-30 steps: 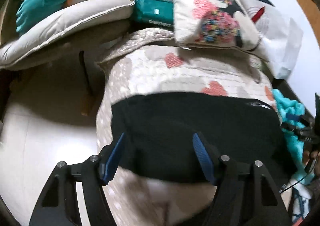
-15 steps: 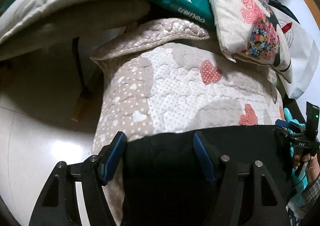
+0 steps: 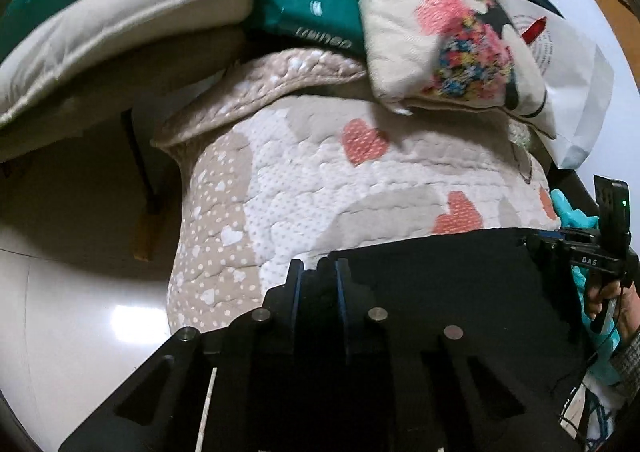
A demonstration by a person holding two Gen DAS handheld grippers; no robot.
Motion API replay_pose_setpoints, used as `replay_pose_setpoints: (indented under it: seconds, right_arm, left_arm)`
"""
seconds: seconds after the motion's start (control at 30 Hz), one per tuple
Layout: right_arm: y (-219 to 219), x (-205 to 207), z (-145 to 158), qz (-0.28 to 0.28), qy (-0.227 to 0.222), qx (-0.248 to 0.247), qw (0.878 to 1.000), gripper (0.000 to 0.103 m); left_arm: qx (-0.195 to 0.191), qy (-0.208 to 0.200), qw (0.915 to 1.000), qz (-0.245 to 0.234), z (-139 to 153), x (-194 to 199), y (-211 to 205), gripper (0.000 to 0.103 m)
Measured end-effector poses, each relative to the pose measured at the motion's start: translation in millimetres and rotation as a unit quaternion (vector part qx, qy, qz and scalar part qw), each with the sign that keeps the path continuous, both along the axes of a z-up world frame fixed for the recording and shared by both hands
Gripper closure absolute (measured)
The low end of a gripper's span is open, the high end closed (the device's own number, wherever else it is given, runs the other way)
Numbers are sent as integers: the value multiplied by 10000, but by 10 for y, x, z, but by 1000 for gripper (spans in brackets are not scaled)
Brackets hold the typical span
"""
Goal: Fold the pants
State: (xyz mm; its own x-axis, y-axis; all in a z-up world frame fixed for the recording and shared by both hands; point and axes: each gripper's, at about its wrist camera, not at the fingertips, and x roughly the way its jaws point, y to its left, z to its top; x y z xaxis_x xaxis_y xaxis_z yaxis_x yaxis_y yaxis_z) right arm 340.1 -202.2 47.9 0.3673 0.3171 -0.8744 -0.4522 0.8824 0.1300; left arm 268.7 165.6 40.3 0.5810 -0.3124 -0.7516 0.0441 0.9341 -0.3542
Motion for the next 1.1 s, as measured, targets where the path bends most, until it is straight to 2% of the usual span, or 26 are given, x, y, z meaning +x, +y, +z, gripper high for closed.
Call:
replay_pose_setpoints:
  seconds: [0.13,0.3,0.47,0.57,0.67,0.73,0.77,0.93,1.1]
  right_arm:
    - [-62,-154,155,-69,-50,167,9998,89]
    - [-55,-496,395,-155,-217,248,9993,90]
    - [-27,-905,603,-145,-299,157,9993,90]
    - [-53,-1255,679,-72,-284,37,9996,91]
    - [-86,-1591,687,-8,-251,-128,9996,91]
    - [-104,-1839,659,72,-179,-278,9994,92]
    - [-104,-1925,637,95,-134,-324,9993,96]
    - [-123,-2464,416,221,212,-927,9952,96]
    - [-98,-2862,179,371,562,-1386,9881,97]
  left_arm:
    - [-92,-168,9998,10,201,-153,-16,89]
    - [-33,-444,9990,-19,474,-482,-23,89]
    - [151,-688,9975,-96,702,-979,-117,89]
    - [336,-762,9963,-187,770,-1333,-212,88]
    - [357,-762,9962,-222,785,-1686,-290,88]
    - [335,-702,9967,-237,750,-1874,-328,88]
    - [339,-641,9970,-253,719,-1978,-358,88]
    - [365,-235,9988,-231,531,-2382,-498,87]
    - [688,353,9969,-171,344,-2685,-637,85]
